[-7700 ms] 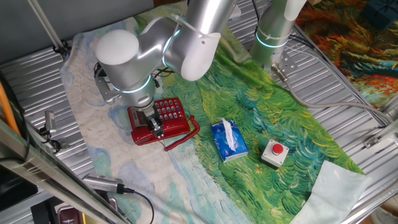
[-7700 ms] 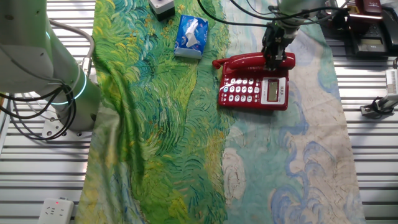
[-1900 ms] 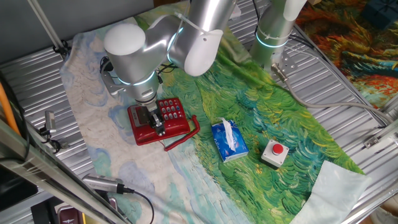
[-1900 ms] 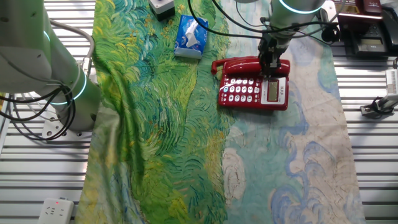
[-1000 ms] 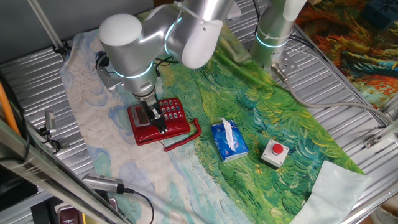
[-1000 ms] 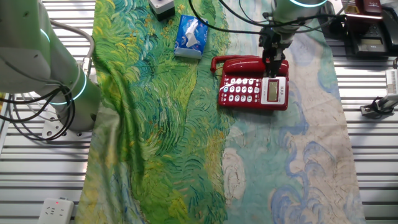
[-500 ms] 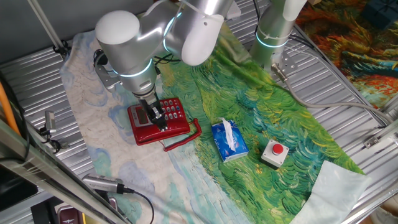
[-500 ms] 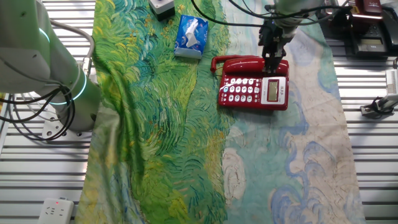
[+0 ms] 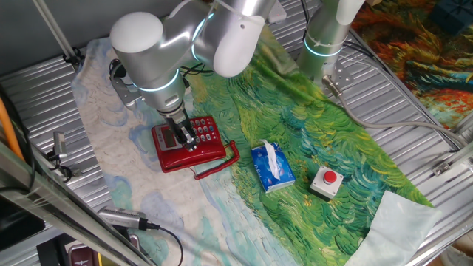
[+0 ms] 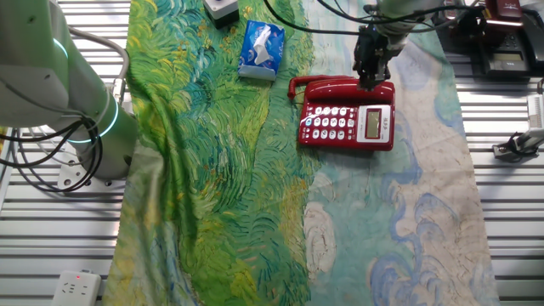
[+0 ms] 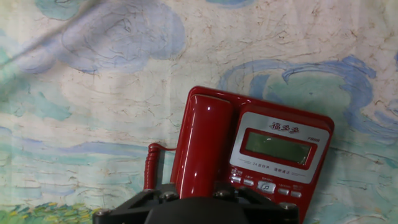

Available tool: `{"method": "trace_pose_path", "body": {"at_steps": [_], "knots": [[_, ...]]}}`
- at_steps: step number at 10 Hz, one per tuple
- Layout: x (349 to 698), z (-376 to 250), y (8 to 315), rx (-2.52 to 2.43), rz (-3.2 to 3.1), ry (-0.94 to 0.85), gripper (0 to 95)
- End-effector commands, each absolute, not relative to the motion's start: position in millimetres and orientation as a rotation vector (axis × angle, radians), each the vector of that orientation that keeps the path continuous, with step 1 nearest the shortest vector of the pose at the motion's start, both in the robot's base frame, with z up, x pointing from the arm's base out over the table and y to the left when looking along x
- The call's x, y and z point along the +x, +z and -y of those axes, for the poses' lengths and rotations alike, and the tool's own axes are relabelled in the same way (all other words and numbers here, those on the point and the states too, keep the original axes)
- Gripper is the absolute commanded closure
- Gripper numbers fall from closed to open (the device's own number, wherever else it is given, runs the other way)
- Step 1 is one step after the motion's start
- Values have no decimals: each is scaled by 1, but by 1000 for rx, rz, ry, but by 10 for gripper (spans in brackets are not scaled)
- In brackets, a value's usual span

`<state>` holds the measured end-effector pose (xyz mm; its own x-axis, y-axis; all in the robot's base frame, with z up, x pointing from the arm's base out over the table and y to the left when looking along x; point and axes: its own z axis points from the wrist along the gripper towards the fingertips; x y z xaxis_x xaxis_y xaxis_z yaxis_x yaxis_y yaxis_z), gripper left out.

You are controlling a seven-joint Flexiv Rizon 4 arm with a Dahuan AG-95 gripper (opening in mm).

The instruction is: Place the handset of the telephone on the corresponding phone cradle

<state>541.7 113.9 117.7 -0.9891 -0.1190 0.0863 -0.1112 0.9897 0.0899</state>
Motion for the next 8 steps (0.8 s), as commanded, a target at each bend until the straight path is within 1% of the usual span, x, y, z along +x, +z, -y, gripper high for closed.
{"method": "trace_pose_path", "body": {"at_steps": [1,8], "knots": [[545,-115,114,176,3038,-121,950],[545,-115,114,196,3043,-91,950]]}}
